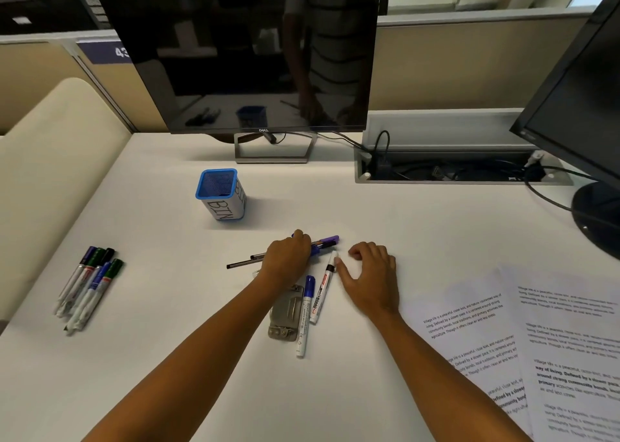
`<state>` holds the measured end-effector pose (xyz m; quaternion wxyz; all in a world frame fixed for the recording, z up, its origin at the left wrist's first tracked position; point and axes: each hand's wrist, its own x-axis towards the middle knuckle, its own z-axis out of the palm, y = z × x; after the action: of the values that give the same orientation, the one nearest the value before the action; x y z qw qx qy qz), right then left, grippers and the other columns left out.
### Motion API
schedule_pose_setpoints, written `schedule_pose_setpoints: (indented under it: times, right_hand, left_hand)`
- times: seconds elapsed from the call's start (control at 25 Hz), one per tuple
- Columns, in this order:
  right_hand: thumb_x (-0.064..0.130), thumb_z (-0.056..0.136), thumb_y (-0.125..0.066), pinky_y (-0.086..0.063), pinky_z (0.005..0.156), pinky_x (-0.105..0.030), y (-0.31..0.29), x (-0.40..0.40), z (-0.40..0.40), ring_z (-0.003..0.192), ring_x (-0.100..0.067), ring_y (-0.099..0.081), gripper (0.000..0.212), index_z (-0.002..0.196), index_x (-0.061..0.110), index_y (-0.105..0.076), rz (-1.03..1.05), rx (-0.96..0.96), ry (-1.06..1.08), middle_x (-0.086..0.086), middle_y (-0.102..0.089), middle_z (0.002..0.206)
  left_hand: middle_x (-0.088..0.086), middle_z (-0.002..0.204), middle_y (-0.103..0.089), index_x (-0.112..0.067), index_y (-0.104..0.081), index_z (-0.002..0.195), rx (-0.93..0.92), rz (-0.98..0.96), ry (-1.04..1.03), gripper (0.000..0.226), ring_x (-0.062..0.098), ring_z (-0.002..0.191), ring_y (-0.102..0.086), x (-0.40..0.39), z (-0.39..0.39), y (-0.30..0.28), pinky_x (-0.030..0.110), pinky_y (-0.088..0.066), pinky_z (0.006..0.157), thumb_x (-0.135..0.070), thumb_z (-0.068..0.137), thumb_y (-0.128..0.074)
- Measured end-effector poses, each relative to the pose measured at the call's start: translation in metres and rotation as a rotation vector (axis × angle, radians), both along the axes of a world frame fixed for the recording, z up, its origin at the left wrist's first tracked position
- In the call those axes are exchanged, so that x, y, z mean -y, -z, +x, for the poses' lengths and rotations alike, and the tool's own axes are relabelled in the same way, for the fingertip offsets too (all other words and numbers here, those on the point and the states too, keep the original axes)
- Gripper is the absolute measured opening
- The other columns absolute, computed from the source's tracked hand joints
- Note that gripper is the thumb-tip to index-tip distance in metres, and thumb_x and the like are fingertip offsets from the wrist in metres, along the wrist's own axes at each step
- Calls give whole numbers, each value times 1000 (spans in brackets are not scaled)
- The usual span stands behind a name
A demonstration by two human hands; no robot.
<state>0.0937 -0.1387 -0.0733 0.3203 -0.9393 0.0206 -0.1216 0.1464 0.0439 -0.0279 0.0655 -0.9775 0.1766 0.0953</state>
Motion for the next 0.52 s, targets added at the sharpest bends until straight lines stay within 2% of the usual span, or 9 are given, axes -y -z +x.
schedule_pose_setpoints:
  times: [0.08,0.16,0.24,0.36,0.44,0.52]
  right_hand:
    - [63,82,-59,-43,76,-28,-2,-1,-2,81,-7,-49,35,88,29,-55,10,-6,-77,14,-56,84]
    - [70,76,-61,-40,74,-26,-7,-1,-4,77,-7,-49,42,82,29,-53,-3,-26,-103,16,-54,78]
    - [76,71,-62,-37,74,-25,-13,-1,-5,75,-6,-47,47,77,31,-50,-28,-59,-104,16,-52,75]
    - [75,67,-64,-35,75,-26,-16,-5,-7,75,-7,-47,47,72,31,-49,-44,-107,-78,15,-50,75]
    - [67,67,-67,-37,76,-29,-20,-13,-7,79,-10,-49,41,71,30,-51,-27,-147,-18,14,-52,77]
    - [53,75,-67,-38,74,-30,-24,-24,-10,86,-16,-53,31,78,24,-57,-36,-230,11,8,-57,86]
  left_hand:
    - [8,109,-63,-11,-52,116,64,-47,-35,22,24,87,-65,-4,-6,-8,32,-47,65,-27,102,-47]
    - [7,95,-64,-12,-53,111,142,-181,-117,21,26,81,-63,-7,-14,-21,34,-45,62,-30,101,-48]
    - [5,81,-59,-12,-52,106,171,-428,-256,20,28,71,-59,-11,-21,-35,36,-48,61,-31,100,-51]
    - [0,70,-53,-12,-52,95,143,-917,-516,19,22,61,-51,-18,-33,-51,34,-44,59,-30,101,-51]
    - [1,67,-47,-12,-48,86,-11,-1256,-695,24,16,60,-43,-24,-44,-58,29,-41,59,-30,102,-50]
    - [2,64,-40,-14,-43,82,-261,-1618,-870,27,14,57,-39,-30,-57,-59,28,-41,57,-30,102,-51]
